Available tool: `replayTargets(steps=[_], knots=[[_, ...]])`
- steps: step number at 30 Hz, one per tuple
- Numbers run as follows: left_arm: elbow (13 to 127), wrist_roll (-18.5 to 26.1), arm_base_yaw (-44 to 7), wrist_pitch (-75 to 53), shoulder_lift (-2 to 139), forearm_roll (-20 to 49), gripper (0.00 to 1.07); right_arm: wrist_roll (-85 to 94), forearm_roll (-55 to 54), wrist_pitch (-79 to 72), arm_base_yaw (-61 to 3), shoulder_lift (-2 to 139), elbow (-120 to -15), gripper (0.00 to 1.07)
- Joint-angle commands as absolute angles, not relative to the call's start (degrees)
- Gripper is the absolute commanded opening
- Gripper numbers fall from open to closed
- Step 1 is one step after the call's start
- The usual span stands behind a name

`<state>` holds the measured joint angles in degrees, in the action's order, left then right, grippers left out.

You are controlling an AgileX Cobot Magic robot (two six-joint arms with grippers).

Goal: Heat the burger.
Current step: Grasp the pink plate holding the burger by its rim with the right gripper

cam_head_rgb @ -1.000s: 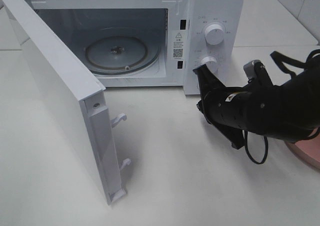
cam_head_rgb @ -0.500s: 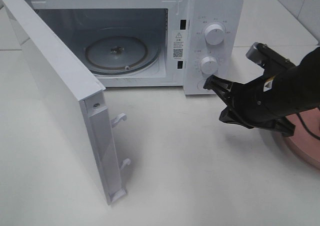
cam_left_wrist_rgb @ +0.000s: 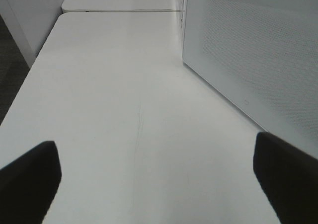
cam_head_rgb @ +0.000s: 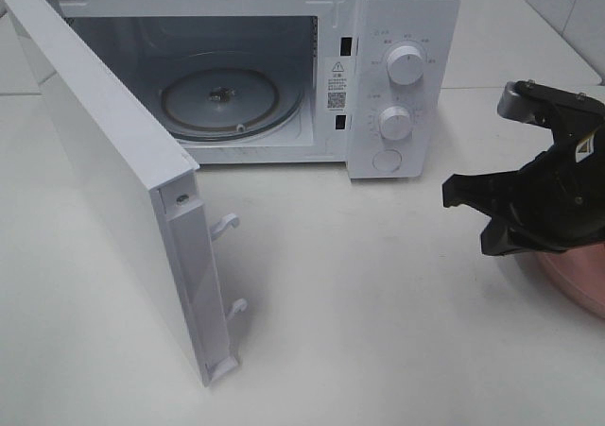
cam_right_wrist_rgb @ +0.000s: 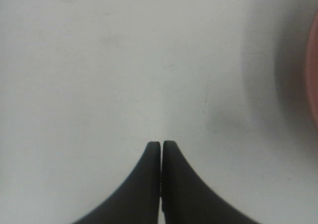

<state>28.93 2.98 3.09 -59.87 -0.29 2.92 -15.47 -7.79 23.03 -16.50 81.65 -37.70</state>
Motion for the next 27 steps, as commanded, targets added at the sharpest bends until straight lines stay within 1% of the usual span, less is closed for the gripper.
replayTargets(steps=[1, 6, 11, 13, 16, 18, 21, 23, 24, 25, 26, 27], knots=[[28.76, 2.81, 2.86, -59.36, -1.49, 3.09, 0.98, -6.93, -7.16, 32.09, -15.47, 80.73, -40.22, 0.03], [28.76, 2.81, 2.86, -59.36, -1.49, 3.09, 0.98, 0.29, -7.05, 39.48, -15.47, 80.73, -44.18, 0.04], [28.76, 2.81, 2.86, -59.36, -1.49, 3.09, 0.98, 4.64, -6.65, 43.72, -15.36, 80.73, -47.21, 0.04], [28.76, 2.81, 2.86, -59.36, -1.49, 3.09, 0.98, 6.02, -5.10, 46.87, -13.24, 80.73, -49.73, 0.04], [28.76, 2.81, 2.86, -59.36, -1.49, 3.09, 0.98, 6.02, -4.24, 47.56, -12.49, 80.73, -50.31, 0.05], [28.76, 2.81, 2.86, -59.36, -1.49, 3.09, 0.98, 6.02, -0.92, 49.05, -9.68, 80.73, -51.74, 0.07], [28.76, 2.81, 2.86, -59.36, -1.49, 3.09, 0.98, 6.02, 0.00, 49.05, -9.00, 80.73, -51.85, 0.08], [28.76, 2.81, 2.86, -59.36, -1.49, 3.09, 0.98, 6.02, 1.83, 49.22, -6.88, 80.73, -52.14, 0.17], [28.76, 2.81, 2.86, -59.36, -1.49, 3.09, 0.98, 6.02, 1.83, 49.22, -6.88, 80.73, -52.14, 0.17], [28.76, 2.81, 2.86, -59.36, -1.49, 3.09, 0.98, 6.02, 1.95, 49.16, -6.36, 80.73, -52.14, 0.21], [28.76, 2.81, 2.86, -59.36, -1.49, 3.09, 0.98, 6.02, 1.95, 48.76, -5.50, 80.73, -52.14, 0.32], [28.76, 2.81, 2.86, -59.36, -1.49, 3.09, 0.98, 6.02, 1.95, 48.76, -5.50, 80.73, -52.14, 0.32]])
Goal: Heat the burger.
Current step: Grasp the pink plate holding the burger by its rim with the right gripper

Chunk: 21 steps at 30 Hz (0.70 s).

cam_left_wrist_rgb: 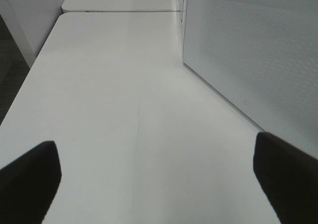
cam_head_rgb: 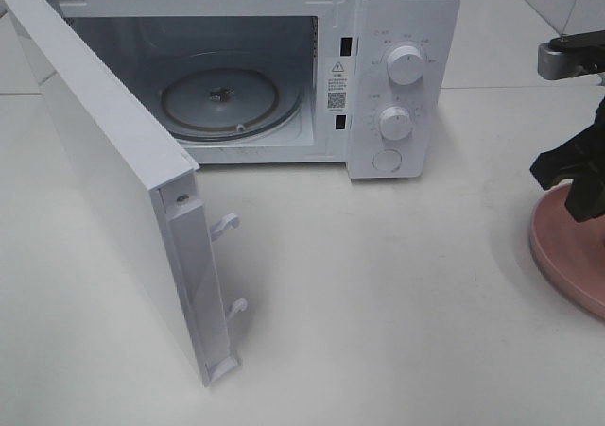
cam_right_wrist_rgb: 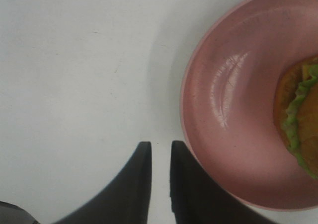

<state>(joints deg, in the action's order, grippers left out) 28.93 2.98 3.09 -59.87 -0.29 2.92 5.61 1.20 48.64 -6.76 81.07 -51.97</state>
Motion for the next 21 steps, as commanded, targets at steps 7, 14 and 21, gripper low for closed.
replayTargets(steps=[7, 14, 21], knots=[[28.76, 2.81, 2.86, -59.36, -1.49, 3.09, 0.98, 6.02, 3.84, 48.24, -5.33, 80.73, -52.14, 0.82], [28.76, 2.81, 2.86, -59.36, -1.49, 3.09, 0.98, 3.84, 6.59, 48.07, -5.33, 81.65, -52.14, 1.02], [28.76, 2.81, 2.86, -59.36, -1.49, 3.09, 0.98, 2.23, 6.82, 47.04, -5.33, 86.63, -52.14, 0.99]])
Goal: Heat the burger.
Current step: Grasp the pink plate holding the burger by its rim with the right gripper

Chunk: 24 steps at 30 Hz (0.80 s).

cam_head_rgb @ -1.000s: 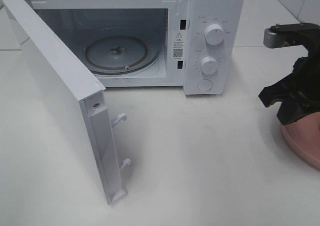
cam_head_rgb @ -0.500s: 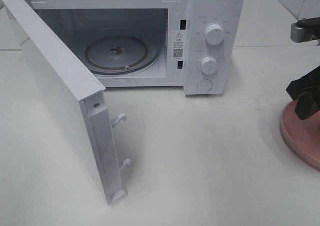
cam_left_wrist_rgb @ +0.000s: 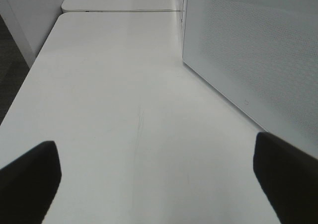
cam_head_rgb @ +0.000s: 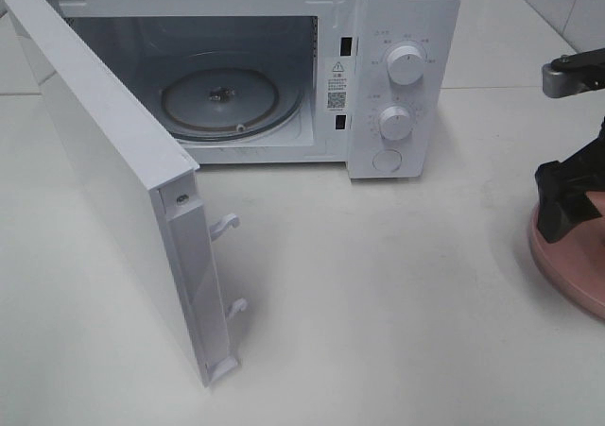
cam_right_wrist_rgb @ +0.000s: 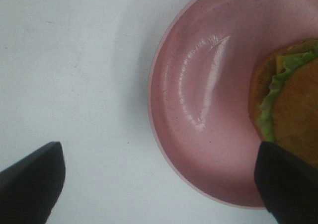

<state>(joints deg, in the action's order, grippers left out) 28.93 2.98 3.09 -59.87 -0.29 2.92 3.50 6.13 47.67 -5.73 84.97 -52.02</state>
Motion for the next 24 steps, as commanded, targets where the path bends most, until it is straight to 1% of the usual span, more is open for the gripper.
replayTargets(steps=[1, 15, 24], knots=[[28.76, 2.81, 2.86, -59.36, -1.49, 3.09, 0.98, 1.72, 6.82, 46.24, -5.33, 88.35, -52.14, 0.99], [28.76, 2.81, 2.86, -59.36, -1.49, 3.09, 0.98, 0.40, 6.70, 41.42, -5.33, 96.26, -52.14, 0.93], [28.76, 2.81, 2.86, -59.36, -1.49, 3.09, 0.98, 0.29, 4.81, 39.71, -5.33, 100.73, -52.14, 0.90]])
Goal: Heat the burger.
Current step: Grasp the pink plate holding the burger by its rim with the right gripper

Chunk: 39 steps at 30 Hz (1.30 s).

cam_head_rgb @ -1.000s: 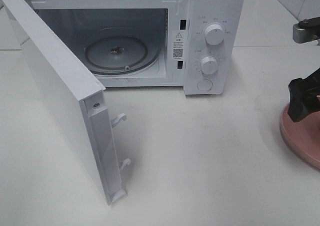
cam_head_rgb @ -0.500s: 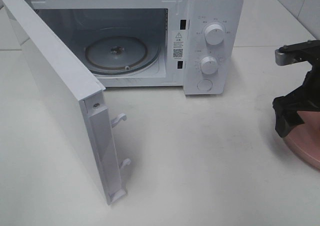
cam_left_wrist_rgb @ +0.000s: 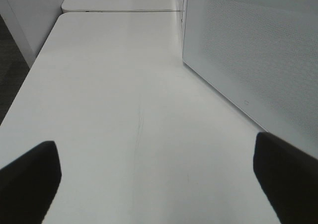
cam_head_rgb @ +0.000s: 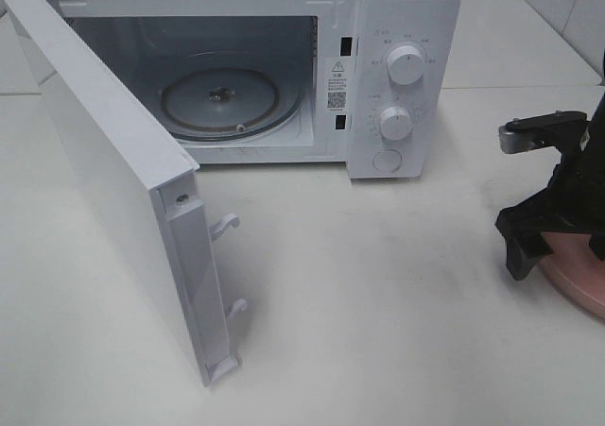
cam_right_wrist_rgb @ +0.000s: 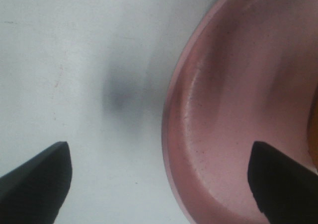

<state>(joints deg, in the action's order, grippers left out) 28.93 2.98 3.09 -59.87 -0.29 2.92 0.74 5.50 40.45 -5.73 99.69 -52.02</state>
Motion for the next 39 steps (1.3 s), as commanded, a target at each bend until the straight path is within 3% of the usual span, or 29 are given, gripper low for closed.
replayTargets(steps=[1, 28, 36, 38, 39], knots=[[28.76, 2.81, 2.86, -59.36, -1.49, 3.09, 0.98, 0.29, 4.81, 39.71, -5.33, 100.73, -52.14, 0.90], [28.76, 2.81, 2.86, -59.36, -1.49, 3.09, 0.98, 0.34, 5.50, 32.89, -5.56, 108.58, -52.14, 0.82], [28.76, 2.81, 2.86, -59.36, -1.49, 3.09, 0.98, -2.64, 6.30, 33.52, -5.56, 108.58, -52.14, 0.58], [28.76, 2.81, 2.86, -59.36, -1.49, 3.09, 0.98, -2.92, 6.36, 33.52, -5.56, 108.58, -52.14, 0.33], [28.76, 2.81, 2.86, -59.36, -1.49, 3.09, 0.98, -2.92, 6.36, 33.52, -5.56, 108.58, -52.14, 0.33]])
